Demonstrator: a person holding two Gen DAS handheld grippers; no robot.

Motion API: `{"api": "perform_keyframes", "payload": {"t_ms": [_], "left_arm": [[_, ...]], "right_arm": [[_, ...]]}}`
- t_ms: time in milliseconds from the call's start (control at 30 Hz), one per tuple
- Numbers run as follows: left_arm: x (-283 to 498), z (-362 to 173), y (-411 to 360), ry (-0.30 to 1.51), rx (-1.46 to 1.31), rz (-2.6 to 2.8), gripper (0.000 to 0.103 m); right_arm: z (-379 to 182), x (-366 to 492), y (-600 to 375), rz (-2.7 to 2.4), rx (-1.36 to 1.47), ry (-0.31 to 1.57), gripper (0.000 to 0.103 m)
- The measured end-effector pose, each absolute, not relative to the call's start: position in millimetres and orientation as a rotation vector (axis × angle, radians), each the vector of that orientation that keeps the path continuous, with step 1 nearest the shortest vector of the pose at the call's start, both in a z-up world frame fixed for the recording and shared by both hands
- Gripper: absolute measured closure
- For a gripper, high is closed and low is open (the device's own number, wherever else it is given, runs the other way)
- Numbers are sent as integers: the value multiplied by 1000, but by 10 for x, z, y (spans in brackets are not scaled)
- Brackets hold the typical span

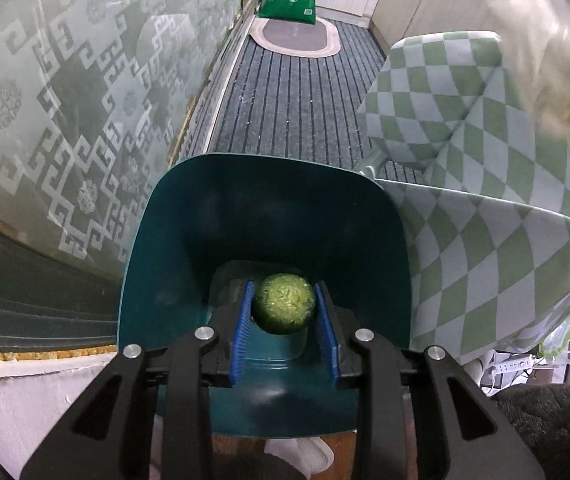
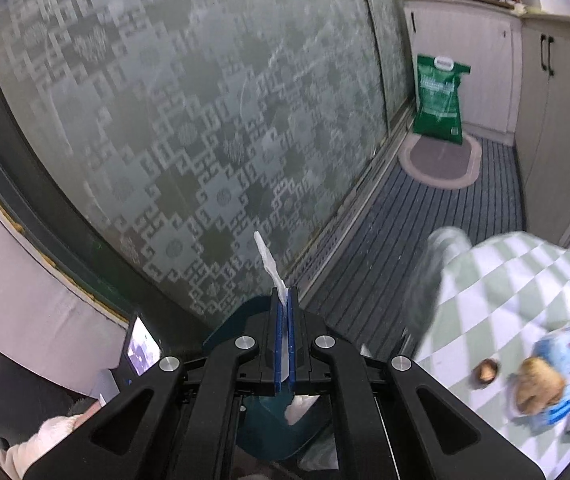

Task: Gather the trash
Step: 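Open the left tool to drop the lime while the right tool drops the tissue into the bin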

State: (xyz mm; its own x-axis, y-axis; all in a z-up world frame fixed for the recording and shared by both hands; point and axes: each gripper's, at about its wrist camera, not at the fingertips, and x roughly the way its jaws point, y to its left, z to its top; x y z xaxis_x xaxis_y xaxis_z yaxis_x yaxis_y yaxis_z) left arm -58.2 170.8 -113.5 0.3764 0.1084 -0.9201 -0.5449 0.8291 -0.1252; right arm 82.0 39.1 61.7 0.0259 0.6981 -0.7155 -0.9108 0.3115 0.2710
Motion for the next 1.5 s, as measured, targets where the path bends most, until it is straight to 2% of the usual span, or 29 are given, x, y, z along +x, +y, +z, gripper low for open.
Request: {"api": "perform_keyframes", "payload": {"t_ms": [100,233,467,567,900,1300,1500], "left_arm": [[-594,-1089,1744,1097,-443,461,69],[-631,-1065,1832,1082,-474,483,53],[-700,-896,1935,990,-497,529,56],[-745,-741,1935,908,-486,537,59],[-965,-255,1866,608,-488,509,58],[-1294,226,1695,220,-447,436,48],[-1344,352,1598,118,-434,381,42]], "right_arm": [[426,735,500,1267,-336,927,101],[236,663,589,1261,-374,963,101],[5,617,634,1244,-412,1010,101],[-76,597,629,1240,-418,1031,101],[-316,481,671,1244,-472,1078,101],[-407,322,665,1252,-570,1052,101],[-499,235,670,1270,-606,1064,99]]}}
